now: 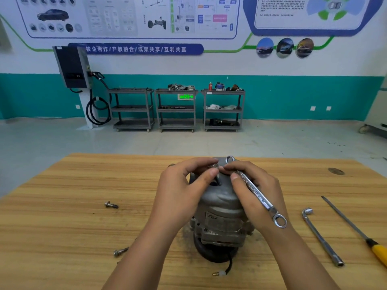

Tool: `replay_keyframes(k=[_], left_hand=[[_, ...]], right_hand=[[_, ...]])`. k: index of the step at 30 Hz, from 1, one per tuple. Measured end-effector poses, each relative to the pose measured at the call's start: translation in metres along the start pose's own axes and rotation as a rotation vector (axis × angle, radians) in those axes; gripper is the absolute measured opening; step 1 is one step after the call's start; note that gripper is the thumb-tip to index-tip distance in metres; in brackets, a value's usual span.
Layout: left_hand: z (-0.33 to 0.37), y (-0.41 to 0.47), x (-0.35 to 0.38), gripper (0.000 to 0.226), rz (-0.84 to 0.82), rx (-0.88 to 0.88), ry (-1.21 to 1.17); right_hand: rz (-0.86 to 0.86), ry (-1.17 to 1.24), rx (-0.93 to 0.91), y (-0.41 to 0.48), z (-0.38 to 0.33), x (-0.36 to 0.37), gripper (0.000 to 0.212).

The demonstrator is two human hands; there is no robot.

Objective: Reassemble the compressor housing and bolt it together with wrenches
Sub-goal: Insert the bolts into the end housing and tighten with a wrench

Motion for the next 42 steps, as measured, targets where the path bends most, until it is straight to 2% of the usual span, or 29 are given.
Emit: replay_keyframes(k=[4, 7, 11, 13, 15, 17, 19, 21, 23, 24, 26, 30, 33, 37, 42], left_hand=[[-0.001, 0.002, 0.000, 0.020, -0.001, 0.024, 0.102], [-0.002, 0.002, 0.005, 0.020, -0.062, 0.043, 0.149], [-0.009, -0.001, 0.008, 0.017, -0.026, -0.004, 0.157], [-0.015, -0.004, 0.011, 0.016, -0.028, -0.054, 0.058], [-0.018, -0.007, 0.014, 0.016, -0.026, -0.069, -0.016], [-0.020, -0.010, 0.015, 0.014, 0.004, -0.068, -0.044], [-0.021, -0.011, 0.016, 0.013, 0.029, -0.079, -0.052], [-0.023, -0.011, 0.016, 0.013, 0.050, -0.097, -0.062], [-0.024, -0.012, 0.015, 0.014, 0.074, -0.103, -0.091], [-0.025, -0.013, 0.015, 0.014, 0.080, -0.107, -0.102], [-0.025, -0.014, 0.015, 0.013, 0.085, -0.120, -0.112], [-0.026, -0.015, 0.016, 0.014, 0.096, -0.111, -0.102], [-0.025, -0.016, 0.017, 0.010, 0.097, -0.099, -0.077], [-0.025, -0.017, 0.016, 0.009, 0.111, -0.095, -0.056], [-0.026, -0.018, 0.016, 0.013, 0.112, -0.087, -0.055]], right_hand=[[-0.009, 0.011, -0.009, -0.001, -0.001, -0.001, 0.022], [-0.031, 0.018, -0.038, -0.002, -0.002, -0.001, 0.022], [-0.113, 0.305, 0.018, -0.003, 0.002, -0.004, 0.038], [-0.045, 0.391, 0.105, 0.003, 0.006, -0.011, 0.031], [0.104, 0.396, 0.203, 0.011, 0.010, -0.023, 0.022], [0.183, 0.385, 0.281, 0.019, 0.013, -0.031, 0.027], [0.129, 0.431, 0.329, 0.028, 0.013, -0.035, 0.032], [-0.027, 0.502, 0.338, 0.035, 0.010, -0.034, 0.024], [-0.150, 0.457, 0.300, 0.039, 0.007, -0.034, 0.018], [-0.158, 0.421, 0.274, 0.040, 0.007, -0.036, 0.017], [-0.084, 0.416, 0.221, 0.040, 0.007, -0.040, 0.023], [-0.042, 0.662, 0.138, 0.037, 0.001, -0.038, 0.011], [-0.057, 0.740, 0.201, 0.036, 0.005, -0.034, 0.005], [0.019, 0.675, 0.333, 0.033, 0.019, -0.029, 0.009], [0.015, 0.727, 0.348, 0.033, 0.019, -0.025, 0.014]])
Point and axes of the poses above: each hand's wrist, its own y-axis towards the middle knuckle, its own x-axis out of the palm, z = x × y, the point moved 6 cm from there along y, towards the middle knuckle, and after that the axes turned 1 degree about z, right-handed, at the moved point
